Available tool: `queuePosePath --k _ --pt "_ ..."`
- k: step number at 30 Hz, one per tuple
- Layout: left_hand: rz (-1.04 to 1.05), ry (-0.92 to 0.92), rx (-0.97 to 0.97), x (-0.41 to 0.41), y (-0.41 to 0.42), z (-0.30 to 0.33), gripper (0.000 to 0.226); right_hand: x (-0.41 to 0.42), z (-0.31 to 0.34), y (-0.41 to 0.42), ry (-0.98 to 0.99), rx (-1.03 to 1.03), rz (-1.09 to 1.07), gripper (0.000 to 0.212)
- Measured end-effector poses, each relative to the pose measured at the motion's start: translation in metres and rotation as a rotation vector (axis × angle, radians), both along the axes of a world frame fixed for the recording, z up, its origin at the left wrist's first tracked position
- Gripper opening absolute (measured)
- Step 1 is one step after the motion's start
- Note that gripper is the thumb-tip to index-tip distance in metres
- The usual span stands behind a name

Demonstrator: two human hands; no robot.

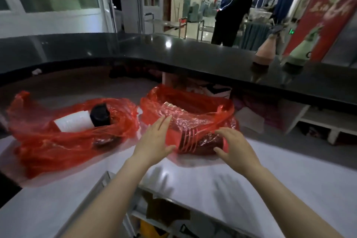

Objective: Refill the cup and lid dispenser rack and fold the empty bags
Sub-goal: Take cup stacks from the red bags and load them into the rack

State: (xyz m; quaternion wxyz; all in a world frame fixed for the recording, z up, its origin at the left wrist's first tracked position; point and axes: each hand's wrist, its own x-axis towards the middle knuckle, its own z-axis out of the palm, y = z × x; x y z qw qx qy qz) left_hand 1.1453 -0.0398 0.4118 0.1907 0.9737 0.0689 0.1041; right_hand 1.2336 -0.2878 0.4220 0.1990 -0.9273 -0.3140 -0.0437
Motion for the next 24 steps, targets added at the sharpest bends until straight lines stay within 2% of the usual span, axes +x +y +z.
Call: queuePosePath --k 6,10,12,14,16,18,21,24 --pt "-0.069 0.061 0.180 0.074 -0.006 -0.004 0.115 0.064 0.003 -0.006 -0.072 0.120 0.025 0.038" --pt "-0.064 0.212 0.269 0.102 -0.005 -0.007 0.127 0.105 0.008 0.019 -0.080 0.154 0.100 0.027" --pt "-0.077 0.274 0.301 0.106 -0.007 -0.012 0.125 0.122 0.008 0.036 -0.032 0.124 0.151 0.027" --pt "-0.034 0.237 0.316 0.105 -0.011 -0.017 0.109 0.138 0.007 0.051 0.089 -0.063 0.248 0.043" --pt "0.045 0.085 0.308 0.103 -0.013 -0.025 0.075 0.148 0.005 0.061 0.182 -0.342 0.330 0.073" --pt "0.083 0.018 0.284 0.100 -0.014 -0.034 0.057 0.152 0.001 0.062 0.138 -0.502 0.405 0.086" --pt "0.074 0.012 0.205 0.089 -0.014 -0.051 0.075 0.148 -0.008 0.056 -0.041 -0.525 0.432 0.073" --pt "0.022 0.051 0.108 0.079 -0.014 -0.062 0.097 0.138 -0.026 0.043 -0.218 -0.346 0.352 0.036"
